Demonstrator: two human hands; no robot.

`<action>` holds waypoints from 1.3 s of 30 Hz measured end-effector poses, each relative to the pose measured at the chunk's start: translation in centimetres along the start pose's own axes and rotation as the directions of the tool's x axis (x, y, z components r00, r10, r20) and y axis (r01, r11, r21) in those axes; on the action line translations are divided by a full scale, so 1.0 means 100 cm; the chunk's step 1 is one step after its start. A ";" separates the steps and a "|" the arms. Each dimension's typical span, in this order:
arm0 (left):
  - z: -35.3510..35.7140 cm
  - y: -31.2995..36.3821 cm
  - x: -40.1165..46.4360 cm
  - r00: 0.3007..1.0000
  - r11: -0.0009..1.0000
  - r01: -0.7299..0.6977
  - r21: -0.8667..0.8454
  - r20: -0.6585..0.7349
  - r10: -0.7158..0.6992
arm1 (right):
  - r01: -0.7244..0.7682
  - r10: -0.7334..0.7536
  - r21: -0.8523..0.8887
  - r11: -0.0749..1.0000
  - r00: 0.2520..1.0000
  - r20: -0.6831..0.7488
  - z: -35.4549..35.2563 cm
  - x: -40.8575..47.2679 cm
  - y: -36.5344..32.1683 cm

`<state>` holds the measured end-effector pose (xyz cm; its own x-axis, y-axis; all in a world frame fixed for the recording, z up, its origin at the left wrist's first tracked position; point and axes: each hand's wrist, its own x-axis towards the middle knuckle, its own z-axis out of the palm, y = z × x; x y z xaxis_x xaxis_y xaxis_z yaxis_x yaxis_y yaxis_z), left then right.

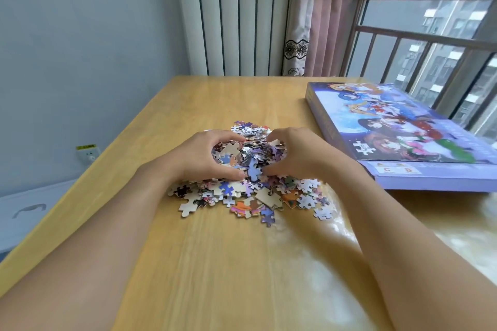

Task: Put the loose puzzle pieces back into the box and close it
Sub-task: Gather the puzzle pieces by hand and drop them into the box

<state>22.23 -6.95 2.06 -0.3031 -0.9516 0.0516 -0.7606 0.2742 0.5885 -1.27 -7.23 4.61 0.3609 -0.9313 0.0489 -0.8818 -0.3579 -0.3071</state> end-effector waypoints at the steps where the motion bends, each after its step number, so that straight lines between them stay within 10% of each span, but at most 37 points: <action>1: 0.001 0.002 0.000 0.999 1.000 -0.002 -0.009 -0.037 0.002 | 0.004 -0.003 0.024 1.000 1.000 -0.026 0.000 0.002 0.001; 39: -0.009 0.000 0.001 0.965 0.992 -0.099 -0.081 -0.253 0.075 | 0.338 -0.332 0.038 0.940 0.936 -0.118 0.033 0.044 -0.004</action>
<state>22.72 -7.13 2.74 -0.2044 -0.9325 0.2979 -0.6779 0.3544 0.6441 1.68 -10.95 1.83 0.5950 -0.7607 0.2594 -0.6953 -0.6491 -0.3086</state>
